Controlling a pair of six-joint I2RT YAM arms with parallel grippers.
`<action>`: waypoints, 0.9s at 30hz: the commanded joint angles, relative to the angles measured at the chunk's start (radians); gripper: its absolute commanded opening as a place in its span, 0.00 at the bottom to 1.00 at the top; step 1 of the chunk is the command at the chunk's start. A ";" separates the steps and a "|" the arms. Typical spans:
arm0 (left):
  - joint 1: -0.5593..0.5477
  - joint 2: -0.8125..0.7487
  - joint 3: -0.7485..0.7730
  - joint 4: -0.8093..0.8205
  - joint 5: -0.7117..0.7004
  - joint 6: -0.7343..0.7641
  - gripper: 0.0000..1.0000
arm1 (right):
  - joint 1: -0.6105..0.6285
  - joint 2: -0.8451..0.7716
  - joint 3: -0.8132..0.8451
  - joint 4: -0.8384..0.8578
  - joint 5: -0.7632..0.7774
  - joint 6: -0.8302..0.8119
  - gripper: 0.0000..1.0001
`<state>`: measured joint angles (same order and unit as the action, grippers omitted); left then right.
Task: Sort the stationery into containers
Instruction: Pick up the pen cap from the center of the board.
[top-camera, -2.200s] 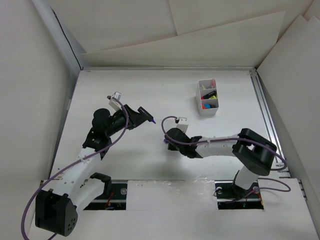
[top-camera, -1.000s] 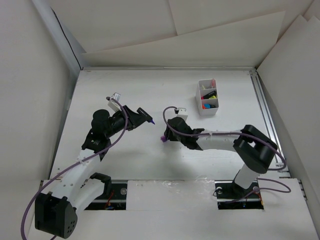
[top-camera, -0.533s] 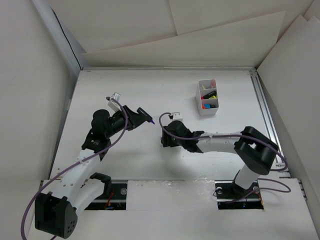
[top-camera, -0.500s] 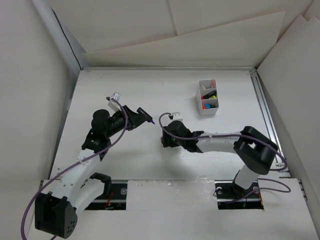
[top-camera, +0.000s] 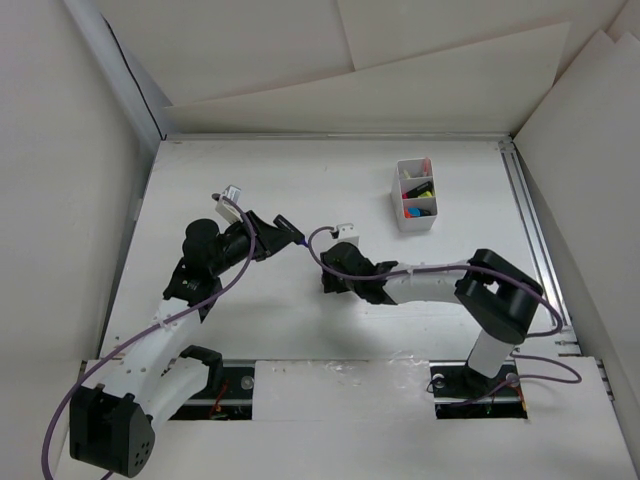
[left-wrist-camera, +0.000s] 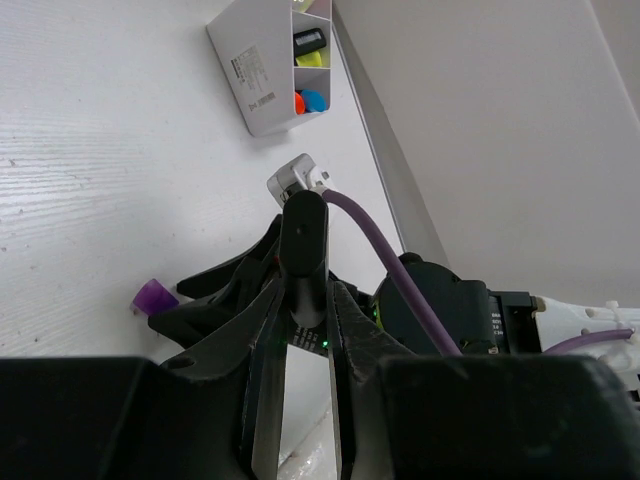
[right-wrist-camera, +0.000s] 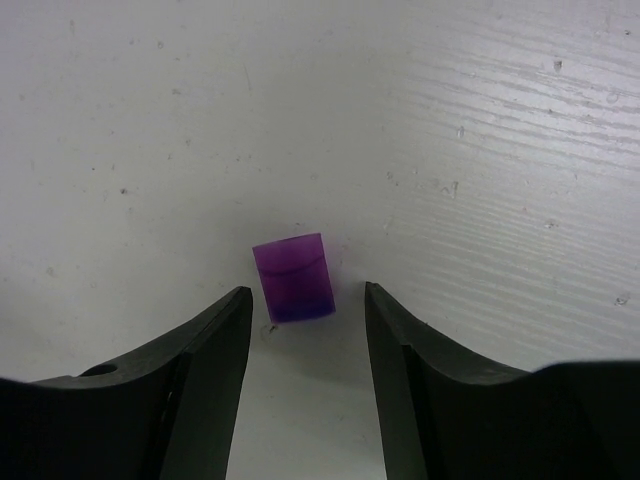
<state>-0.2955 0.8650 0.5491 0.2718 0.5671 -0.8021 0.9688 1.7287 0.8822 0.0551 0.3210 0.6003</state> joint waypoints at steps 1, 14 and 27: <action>-0.002 -0.017 0.005 0.035 0.001 0.001 0.05 | 0.013 0.038 0.032 -0.028 0.068 -0.016 0.54; -0.002 -0.024 0.025 -0.036 -0.070 0.023 0.05 | 0.033 0.098 0.052 -0.018 0.136 0.012 0.43; -0.002 -0.034 0.015 -0.026 -0.070 0.014 0.05 | 0.070 0.068 0.001 -0.037 0.181 0.076 0.47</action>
<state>-0.2955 0.8440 0.5491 0.2131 0.4957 -0.7940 1.0252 1.7931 0.9142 0.0834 0.5030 0.6464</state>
